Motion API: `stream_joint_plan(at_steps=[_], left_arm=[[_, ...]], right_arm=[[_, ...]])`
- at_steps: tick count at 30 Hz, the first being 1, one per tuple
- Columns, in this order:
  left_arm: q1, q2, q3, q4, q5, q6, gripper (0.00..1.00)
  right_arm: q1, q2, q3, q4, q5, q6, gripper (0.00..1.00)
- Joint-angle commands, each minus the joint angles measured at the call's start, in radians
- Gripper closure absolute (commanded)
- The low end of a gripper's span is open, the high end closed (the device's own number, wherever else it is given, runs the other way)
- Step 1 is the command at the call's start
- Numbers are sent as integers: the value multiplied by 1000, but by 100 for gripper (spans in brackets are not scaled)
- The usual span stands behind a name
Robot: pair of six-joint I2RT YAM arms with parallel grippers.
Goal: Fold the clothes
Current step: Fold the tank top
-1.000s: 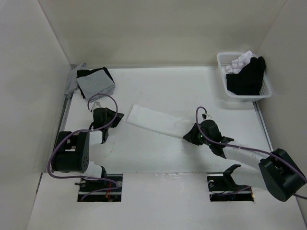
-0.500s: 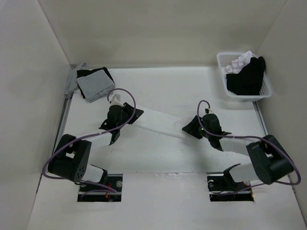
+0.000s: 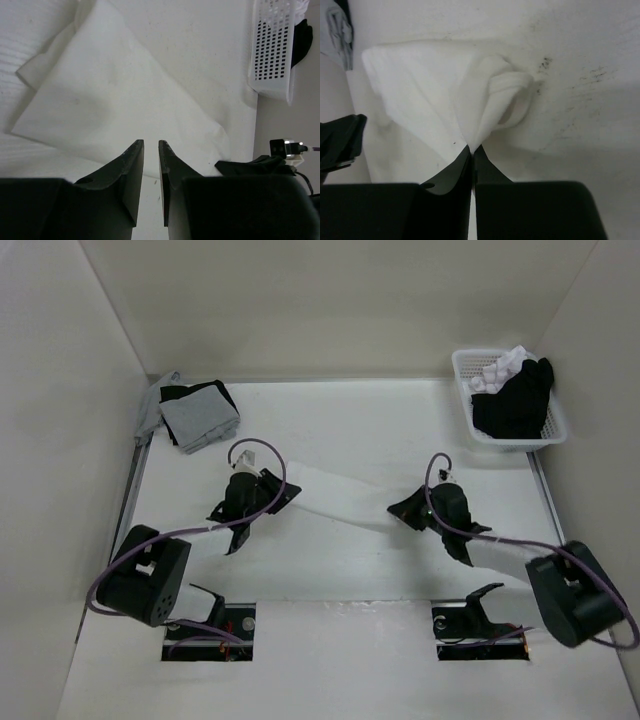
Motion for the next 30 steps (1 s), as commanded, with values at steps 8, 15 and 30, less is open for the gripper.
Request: stream_joint_plan(at_steps=[8, 15, 30], left_arm=[[-19, -246, -66, -28, 32, -1, 83], [32, -337, -80, -62, 75, -1, 82], [191, -475, -149, -71, 188, -32, 82]], right_arm=[[90, -374, 194, -563, 252, -183, 95], [222, -103, 565, -702, 313, -340, 94], [437, 660, 1389, -965, 321, -467, 71]])
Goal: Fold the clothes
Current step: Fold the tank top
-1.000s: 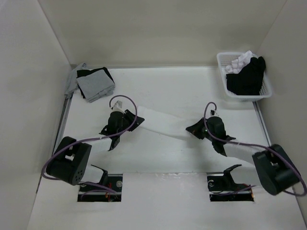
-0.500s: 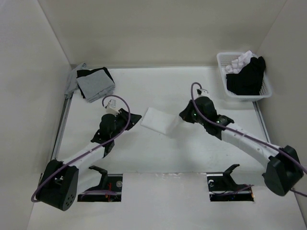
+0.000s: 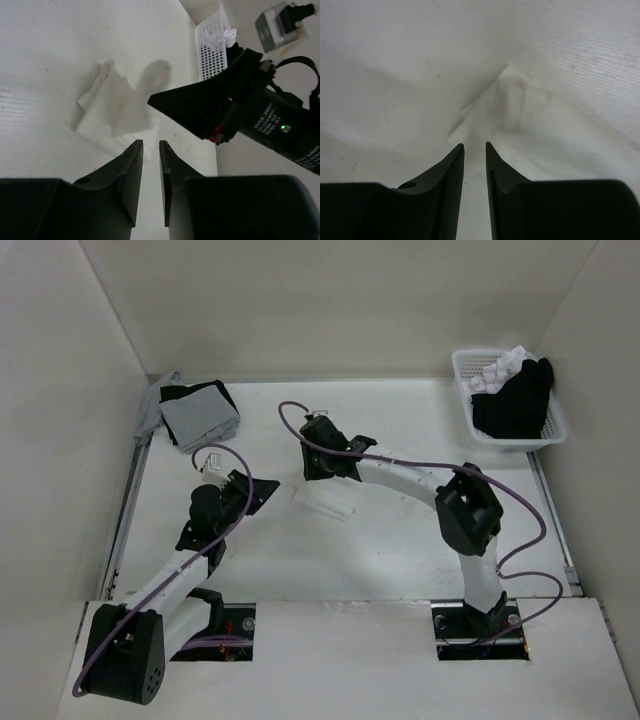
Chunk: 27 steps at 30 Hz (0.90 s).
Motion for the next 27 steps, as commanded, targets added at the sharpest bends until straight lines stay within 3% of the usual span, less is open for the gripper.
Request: stream_joint_plan(at_steps=[1, 4, 8, 12, 14, 18, 27], left_arm=[[30, -41, -15, 23, 40, -14, 81], [34, -40, -7, 17, 31, -15, 81], [-38, 25, 37, 40, 4, -15, 81], [-176, 141, 96, 103, -90, -6, 81], [-232, 230, 133, 146, -133, 0, 81], [-266, 403, 183, 251, -185, -15, 81], [-197, 716, 222, 327, -196, -70, 84]], right_arm=[[31, 27, 108, -53, 9, -17, 67], [48, -8, 81, 3, 0, -13, 60], [30, -167, -144, 175, -2, 34, 60], [-43, -235, -325, 318, -101, 77, 84], [-76, -214, -369, 408, -181, 86, 92], [-127, -125, -370, 534, -298, 111, 95], [-181, 50, -303, 669, -382, 217, 96]])
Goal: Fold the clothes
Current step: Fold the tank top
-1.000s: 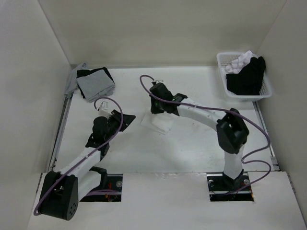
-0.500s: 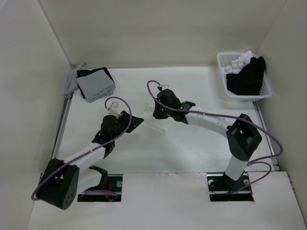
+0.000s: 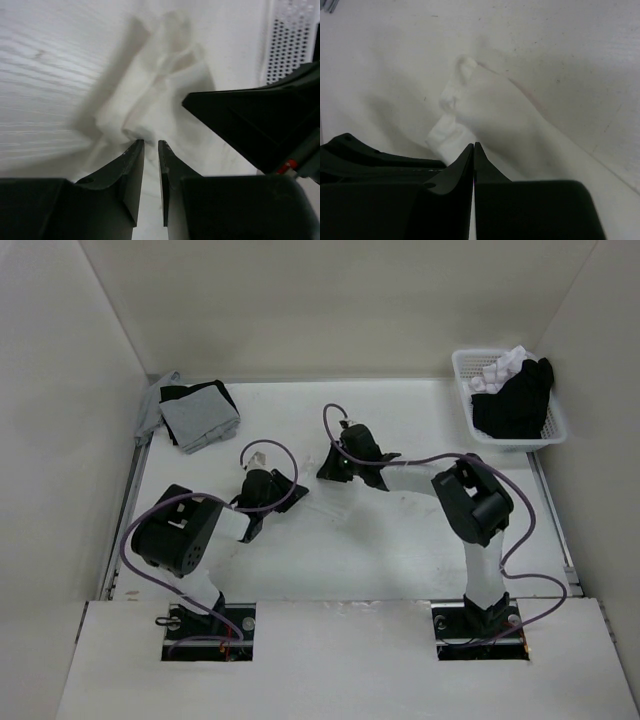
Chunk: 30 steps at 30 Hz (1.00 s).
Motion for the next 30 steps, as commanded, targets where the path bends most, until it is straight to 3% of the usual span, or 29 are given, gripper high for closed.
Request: stream_joint_plan(at_steps=[1, 12, 18, 26, 30], left_arm=[[26, 44, 10, 95, -9, -34, 84], [46, 52, -73, 96, -6, -35, 84], [51, 35, -99, 104, -4, -37, 85], [36, -54, -125, 93, -1, -46, 85], [19, -170, -140, 60, -4, -51, 85]], right_arm=[[-12, 53, 64, 129, -71, 59, 96], [-49, 202, 129, 287, -94, 289, 95], [-70, 225, 81, 463, -175, 458, 95], [-96, 223, 99, 365, -111, 423, 95], [-92, 185, 106, 345, -96, 380, 94]])
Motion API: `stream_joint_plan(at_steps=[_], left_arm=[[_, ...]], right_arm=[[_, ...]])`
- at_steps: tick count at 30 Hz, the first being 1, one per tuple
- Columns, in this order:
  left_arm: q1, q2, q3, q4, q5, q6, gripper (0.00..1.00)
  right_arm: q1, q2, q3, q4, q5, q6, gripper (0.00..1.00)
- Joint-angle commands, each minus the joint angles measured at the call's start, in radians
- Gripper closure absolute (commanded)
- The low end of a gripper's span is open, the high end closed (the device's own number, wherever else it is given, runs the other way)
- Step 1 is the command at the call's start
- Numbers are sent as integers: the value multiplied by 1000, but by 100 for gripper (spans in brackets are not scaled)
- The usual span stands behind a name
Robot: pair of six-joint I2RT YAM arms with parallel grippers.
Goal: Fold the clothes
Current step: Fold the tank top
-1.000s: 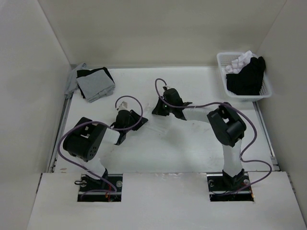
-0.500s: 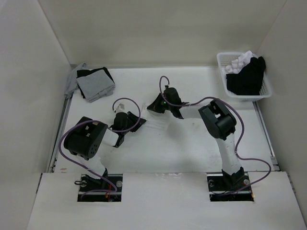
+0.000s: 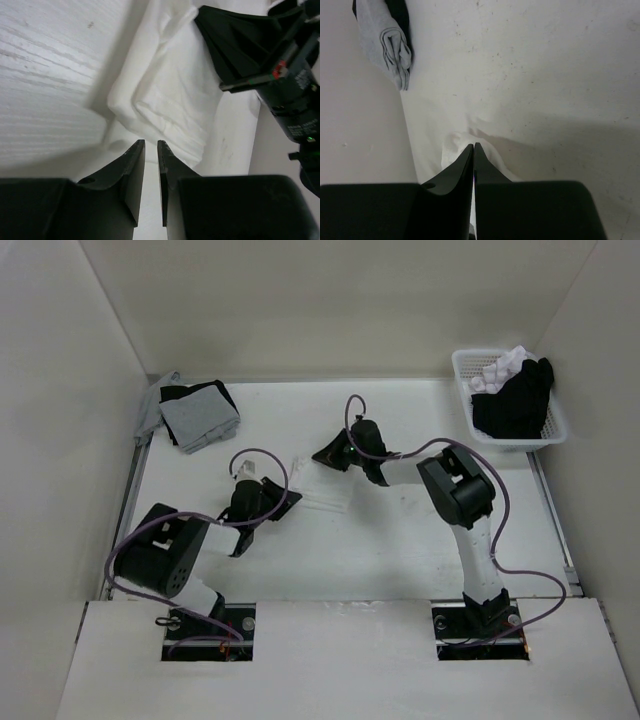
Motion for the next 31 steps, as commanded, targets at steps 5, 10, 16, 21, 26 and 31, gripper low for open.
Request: stream_joint_plan(at_steps=[5, 10, 16, 21, 26, 31], left_arm=[[-49, -371, -3, -172, -69, 70, 81], [-55, -599, 51, -532, -223, 243, 72], [-6, -761, 46, -731, -286, 361, 61], [49, -775, 69, -803, -287, 381, 57], [92, -740, 95, -820, -275, 395, 57], [68, -699, 100, -791, -287, 413, 59]], right_arm=[[8, -244, -47, 39, 35, -113, 87], [8, -526, -241, 40, 81, -228, 69], [-23, -841, -569, 25, 232, -360, 56], [-95, -1014, -766, 40, 407, -389, 49], [-110, -1039, -880, 128, 547, -363, 49], [-104, -1024, -871, 134, 543, -374, 49]])
